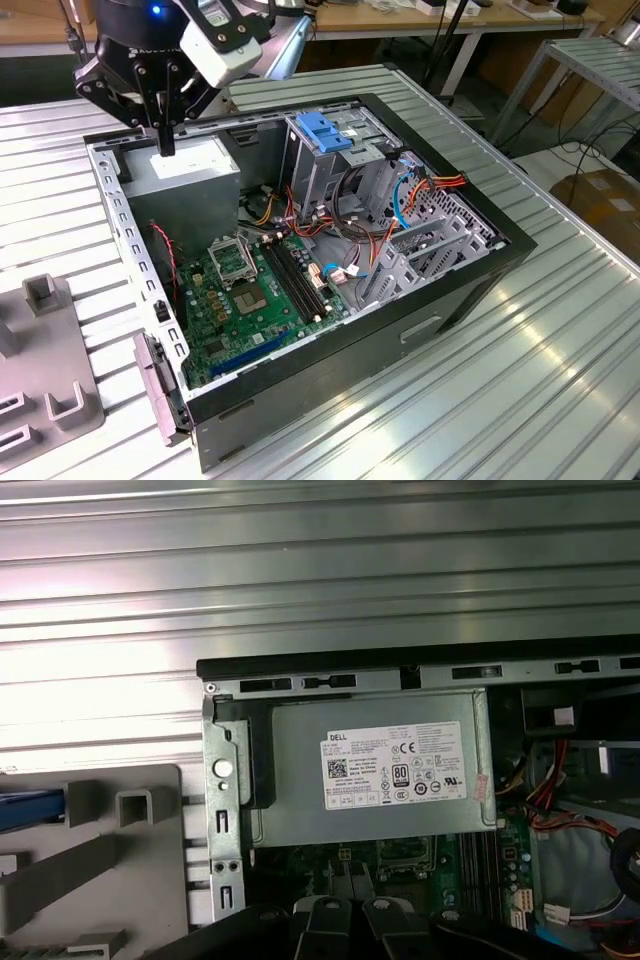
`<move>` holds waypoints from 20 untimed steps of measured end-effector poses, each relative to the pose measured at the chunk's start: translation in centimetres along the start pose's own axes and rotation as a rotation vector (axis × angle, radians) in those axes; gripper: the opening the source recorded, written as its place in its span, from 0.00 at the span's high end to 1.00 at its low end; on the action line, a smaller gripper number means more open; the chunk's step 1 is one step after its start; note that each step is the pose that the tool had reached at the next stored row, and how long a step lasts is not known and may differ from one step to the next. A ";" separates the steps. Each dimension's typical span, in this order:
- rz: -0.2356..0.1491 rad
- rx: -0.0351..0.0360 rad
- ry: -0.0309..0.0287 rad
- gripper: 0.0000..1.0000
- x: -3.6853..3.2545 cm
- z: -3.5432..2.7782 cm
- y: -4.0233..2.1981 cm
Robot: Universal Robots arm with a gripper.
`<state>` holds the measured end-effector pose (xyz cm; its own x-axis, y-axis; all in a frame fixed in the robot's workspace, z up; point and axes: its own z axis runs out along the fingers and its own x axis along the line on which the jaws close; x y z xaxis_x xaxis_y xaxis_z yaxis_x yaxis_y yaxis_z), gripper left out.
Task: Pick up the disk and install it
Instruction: 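Reach for the disk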
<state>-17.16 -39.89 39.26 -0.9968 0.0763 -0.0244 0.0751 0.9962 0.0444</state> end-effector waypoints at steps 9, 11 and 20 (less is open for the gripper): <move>0.000 0.0000 0.0000 0.90 1.07 -0.01 -0.08; 0.000 0.0000 0.0000 0.90 1.33 -0.01 -0.10; 0.000 0.0000 0.0000 0.90 2.35 -0.03 -0.18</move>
<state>-19.52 -39.89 39.22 -0.9968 0.0763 -0.0245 0.0751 0.9962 0.0444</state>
